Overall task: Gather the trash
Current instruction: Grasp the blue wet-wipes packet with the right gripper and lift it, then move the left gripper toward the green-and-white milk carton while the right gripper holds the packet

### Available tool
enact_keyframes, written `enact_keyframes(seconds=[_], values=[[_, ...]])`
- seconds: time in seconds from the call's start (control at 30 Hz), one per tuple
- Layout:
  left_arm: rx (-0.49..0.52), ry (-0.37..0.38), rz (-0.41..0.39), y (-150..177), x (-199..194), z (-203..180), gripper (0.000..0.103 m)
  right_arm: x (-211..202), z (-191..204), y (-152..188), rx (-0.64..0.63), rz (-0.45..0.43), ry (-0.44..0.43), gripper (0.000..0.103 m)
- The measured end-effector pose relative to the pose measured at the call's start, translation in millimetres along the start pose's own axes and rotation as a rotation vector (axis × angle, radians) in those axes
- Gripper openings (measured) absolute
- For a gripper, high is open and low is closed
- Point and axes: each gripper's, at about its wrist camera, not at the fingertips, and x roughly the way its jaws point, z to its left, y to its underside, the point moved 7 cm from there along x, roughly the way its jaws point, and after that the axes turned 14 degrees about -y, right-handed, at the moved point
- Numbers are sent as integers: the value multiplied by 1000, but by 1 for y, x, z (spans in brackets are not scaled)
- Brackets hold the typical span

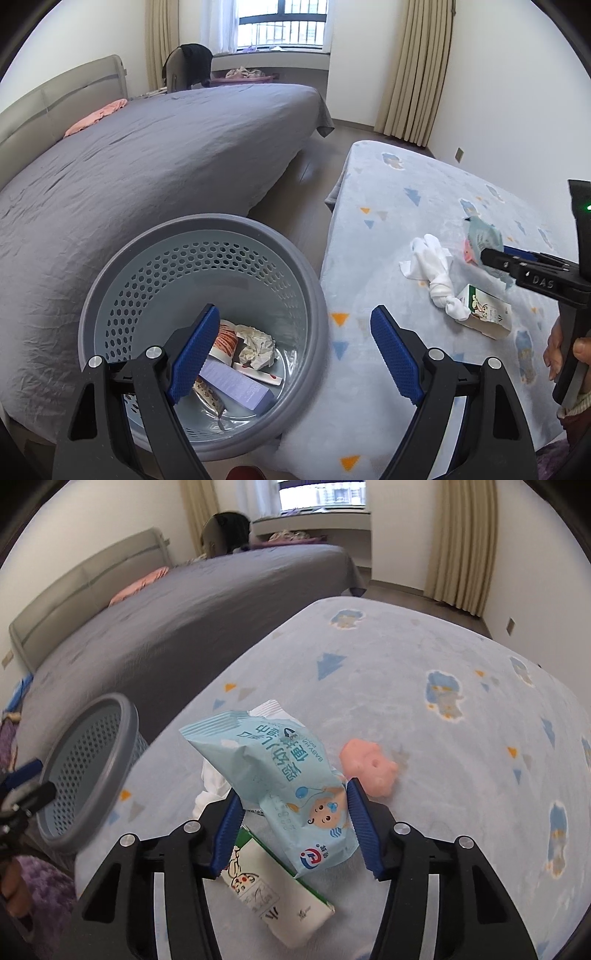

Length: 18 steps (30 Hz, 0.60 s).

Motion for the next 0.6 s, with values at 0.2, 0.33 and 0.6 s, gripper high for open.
enact_keyframes(seconds=[0.2,0.33,0.6], values=[[31,44,-1,5,-8,-24,82,-33,-15,13,86,-54,46,53],[61,98,-3,10,-16,-50,85,-52,-27,26,121,-78,80,53],[138,179,16,29,-26,-117,85,-105,-45,51,228,-169,71,53]])
